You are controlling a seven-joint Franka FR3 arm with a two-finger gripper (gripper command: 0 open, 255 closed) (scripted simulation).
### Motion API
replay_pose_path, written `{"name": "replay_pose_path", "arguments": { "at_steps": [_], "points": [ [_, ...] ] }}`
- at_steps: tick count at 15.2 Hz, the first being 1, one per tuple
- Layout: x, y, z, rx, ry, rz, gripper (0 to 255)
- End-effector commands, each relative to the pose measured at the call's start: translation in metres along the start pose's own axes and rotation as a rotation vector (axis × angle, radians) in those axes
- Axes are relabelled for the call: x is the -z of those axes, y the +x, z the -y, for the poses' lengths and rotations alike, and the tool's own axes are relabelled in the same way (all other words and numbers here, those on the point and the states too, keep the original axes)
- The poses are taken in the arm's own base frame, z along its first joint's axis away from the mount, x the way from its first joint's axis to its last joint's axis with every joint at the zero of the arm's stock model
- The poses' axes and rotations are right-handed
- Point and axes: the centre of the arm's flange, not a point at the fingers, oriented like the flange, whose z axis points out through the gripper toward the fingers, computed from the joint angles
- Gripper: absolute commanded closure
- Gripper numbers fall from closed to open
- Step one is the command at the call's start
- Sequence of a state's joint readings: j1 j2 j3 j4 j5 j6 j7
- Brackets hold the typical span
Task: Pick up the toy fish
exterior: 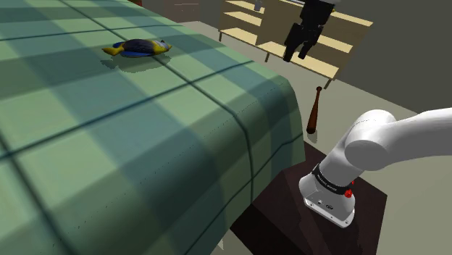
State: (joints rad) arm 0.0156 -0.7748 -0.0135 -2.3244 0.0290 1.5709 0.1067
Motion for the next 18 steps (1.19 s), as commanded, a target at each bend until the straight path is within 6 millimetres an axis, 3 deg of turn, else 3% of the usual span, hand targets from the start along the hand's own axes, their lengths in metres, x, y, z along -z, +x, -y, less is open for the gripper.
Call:
{"name": "replay_pose_path", "arguments": {
  "at_steps": [1, 9, 18],
  "points": [
    [0.000, 0.000, 0.000, 0.000, 0.000, 0.000, 0],
    [0.005, 0.093, 0.050, 0.343, -0.005, 0.001, 0],
    [0.011, 0.171, 0.139, 0.730, -0.010, 0.003, 0]
  ]
}}
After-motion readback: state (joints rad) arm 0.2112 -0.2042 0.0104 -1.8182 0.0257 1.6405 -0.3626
